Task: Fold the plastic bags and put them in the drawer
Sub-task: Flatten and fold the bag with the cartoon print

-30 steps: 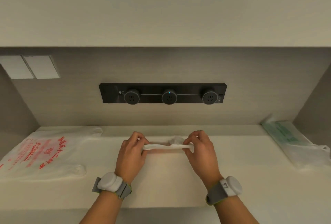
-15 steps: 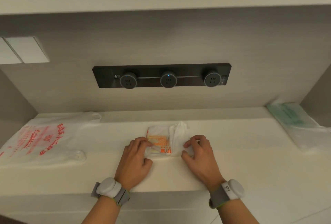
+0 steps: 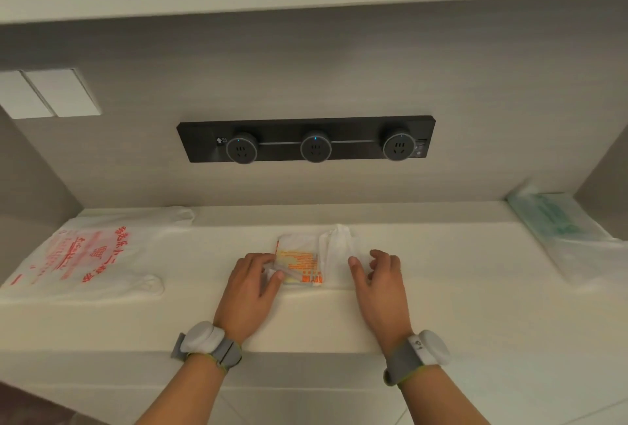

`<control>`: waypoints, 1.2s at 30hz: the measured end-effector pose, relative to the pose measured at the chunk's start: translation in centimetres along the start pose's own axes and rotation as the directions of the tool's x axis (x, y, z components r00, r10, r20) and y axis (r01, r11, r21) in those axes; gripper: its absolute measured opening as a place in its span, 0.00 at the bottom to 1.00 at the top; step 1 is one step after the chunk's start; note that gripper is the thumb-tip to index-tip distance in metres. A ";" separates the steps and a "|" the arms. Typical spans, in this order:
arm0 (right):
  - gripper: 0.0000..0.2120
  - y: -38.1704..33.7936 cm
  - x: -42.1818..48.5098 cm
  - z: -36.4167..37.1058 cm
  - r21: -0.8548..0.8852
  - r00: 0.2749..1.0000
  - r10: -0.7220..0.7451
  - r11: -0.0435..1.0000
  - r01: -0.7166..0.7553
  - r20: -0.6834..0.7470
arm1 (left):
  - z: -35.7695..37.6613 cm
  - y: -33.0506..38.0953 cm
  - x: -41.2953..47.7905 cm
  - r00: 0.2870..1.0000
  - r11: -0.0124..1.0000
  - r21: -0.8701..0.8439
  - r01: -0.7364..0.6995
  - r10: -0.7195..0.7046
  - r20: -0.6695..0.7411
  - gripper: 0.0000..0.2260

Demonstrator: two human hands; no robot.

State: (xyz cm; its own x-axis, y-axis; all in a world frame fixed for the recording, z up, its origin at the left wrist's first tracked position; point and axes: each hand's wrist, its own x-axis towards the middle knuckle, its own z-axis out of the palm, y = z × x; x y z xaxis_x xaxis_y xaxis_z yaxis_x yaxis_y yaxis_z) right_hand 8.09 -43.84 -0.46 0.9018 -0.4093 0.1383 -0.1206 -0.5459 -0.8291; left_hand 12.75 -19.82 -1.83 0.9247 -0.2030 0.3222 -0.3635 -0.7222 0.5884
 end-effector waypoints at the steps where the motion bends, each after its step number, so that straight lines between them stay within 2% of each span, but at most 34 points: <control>1: 0.26 0.0 0.2 0.1 -0.024 1.000 0.017 1.000 -0.017 0.005 | 0.1 0.2 0.1 0.999 0.999 -0.018 0.048 -0.048 -0.008 0.25; 3: 0.27 -0.2 0.5 0.4 -0.071 0.999 0.038 0.997 -0.037 0.017 | 0.6 0.9 0.5 0.990 0.990 -0.049 0.134 -0.136 -0.045 0.28; 7: 0.22 -0.6 1.0 0.8 -0.152 1.000 0.017 0.988 -0.015 0.015 | 2.0 2.6 1.0 0.970 0.971 -0.117 0.207 -0.219 -0.108 0.19; 11: 0.21 -0.8 1.1 1.0 -0.185 0.999 0.024 0.982 -0.020 0.023 | 2.5 3.0 1.1 0.960 0.959 -0.148 0.241 -0.258 -0.107 0.22; 15: 0.17 -1.1 1.1 1.0 -0.057 0.999 0.043 0.997 -0.042 0.017 | 2.4 2.9 1.0 0.950 0.940 -0.223 0.259 -0.290 -0.119 0.22; 21: 0.15 -1.1 1.4 0.3 0.240 0.987 0.104 0.962 -0.131 0.122 | 2.6 2.8 1.2 0.950 0.934 -0.263 0.241 -0.283 -0.133 0.24; 24: 0.20 -1.1 1.2 0.0 0.387 0.979 0.158 0.901 -0.198 0.132 | 2.5 2.9 1.0 0.953 0.931 -0.289 0.222 -0.270 -0.138 0.24; 27: 0.26 -1.3 1.1 -0.7 0.540 0.953 0.232 0.786 -0.301 0.193 | 2.3 3.0 0.9 0.955 0.919 -0.331 0.213 -0.267 -0.128 0.24; 29: 0.27 -1.5 1.2 -1.2 0.569 0.930 0.274 0.736 -0.366 0.244 | 2.2 3.0 0.8 0.959 0.909 -0.363 0.205 -0.261 -0.113 0.24; 31: 0.22 -1.9 1.2 -1.6 0.567 0.907 0.293 0.710 -0.418 0.303 | 2.0 3.1 0.7 0.963 0.895 -0.401 0.197 -0.254 -0.094 0.23; 33: 0.16 -2.3 1.1 -1.9 0.528 0.900 0.276 0.737 -0.423 0.336 | 1.8 3.2 0.6 0.962 0.879 -0.436 0.193 -0.257 -0.091 0.22; 36: 0.13 -2.5 0.6 -2.2 0.448 0.901 0.245 0.802 -0.395 0.357 | 1.4 3.2 0.4 0.959 0.857 -0.478 0.193 -0.268 -0.093 0.20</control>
State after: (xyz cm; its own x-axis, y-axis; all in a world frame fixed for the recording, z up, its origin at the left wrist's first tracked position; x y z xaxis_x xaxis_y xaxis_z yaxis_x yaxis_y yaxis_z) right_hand 8.06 -44.31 2.90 0.9315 -0.2417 -0.2719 -0.2675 0.0513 -0.9622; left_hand 12.14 -23.13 -0.89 0.9735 0.0606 0.2206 -0.1873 -0.3422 0.9208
